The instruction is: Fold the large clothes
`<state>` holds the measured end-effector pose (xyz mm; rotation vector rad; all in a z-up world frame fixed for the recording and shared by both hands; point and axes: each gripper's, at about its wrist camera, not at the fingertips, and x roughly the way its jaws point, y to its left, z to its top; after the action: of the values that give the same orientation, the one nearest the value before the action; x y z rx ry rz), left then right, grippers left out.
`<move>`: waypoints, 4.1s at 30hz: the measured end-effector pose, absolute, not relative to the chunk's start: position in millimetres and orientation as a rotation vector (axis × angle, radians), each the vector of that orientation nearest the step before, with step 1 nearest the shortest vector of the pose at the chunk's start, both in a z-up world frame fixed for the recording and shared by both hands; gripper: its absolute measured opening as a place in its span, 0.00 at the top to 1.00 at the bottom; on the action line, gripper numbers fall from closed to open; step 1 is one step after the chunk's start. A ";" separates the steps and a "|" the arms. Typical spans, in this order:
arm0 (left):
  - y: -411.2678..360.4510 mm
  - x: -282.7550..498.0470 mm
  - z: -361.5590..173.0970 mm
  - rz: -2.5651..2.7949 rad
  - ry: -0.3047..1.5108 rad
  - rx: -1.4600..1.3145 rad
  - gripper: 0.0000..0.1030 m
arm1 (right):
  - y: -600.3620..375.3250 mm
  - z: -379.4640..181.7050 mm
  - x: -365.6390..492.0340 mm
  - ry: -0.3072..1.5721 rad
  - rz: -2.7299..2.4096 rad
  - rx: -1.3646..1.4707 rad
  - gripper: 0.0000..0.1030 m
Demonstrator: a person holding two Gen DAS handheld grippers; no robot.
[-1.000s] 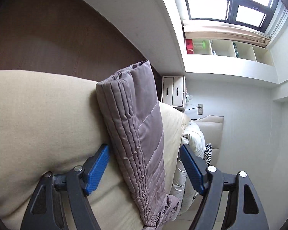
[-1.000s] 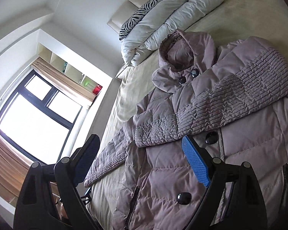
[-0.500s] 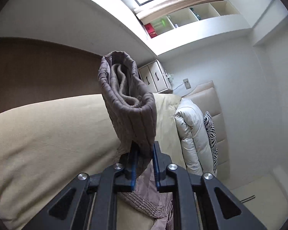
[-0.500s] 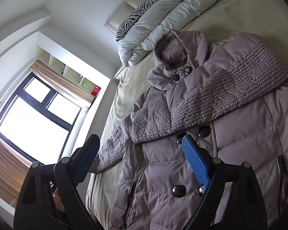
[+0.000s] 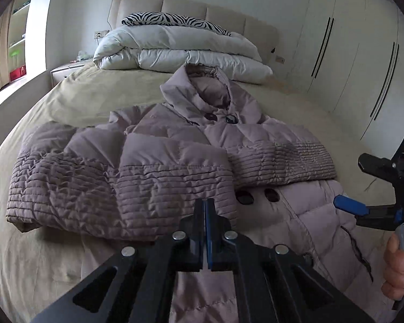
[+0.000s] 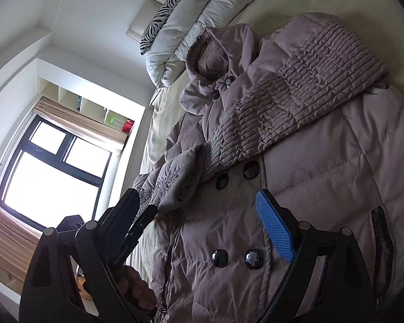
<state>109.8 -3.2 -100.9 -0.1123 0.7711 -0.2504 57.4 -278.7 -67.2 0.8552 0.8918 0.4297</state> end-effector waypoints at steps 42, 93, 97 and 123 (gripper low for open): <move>183.8 105.7 -58.0 -0.031 0.645 -0.423 0.22 | -200.5 91.2 187.4 0.838 0.573 0.451 0.84; 108.8 324.4 -73.4 -0.138 0.816 -0.208 0.16 | -435.2 -39.6 283.1 0.821 0.263 0.720 0.10; 106.3 401.8 -69.4 -0.204 0.888 -0.287 0.15 | -397.0 -55.7 373.3 0.949 0.312 0.712 0.10; 39.9 477.4 -52.4 -0.428 0.902 -0.436 0.94 | -304.6 -49.4 495.9 0.879 0.424 0.434 0.86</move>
<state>477.4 39.9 -52.4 -0.4361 0.9017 -0.4279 495.9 -304.6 -49.4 0.4338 0.8787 0.4242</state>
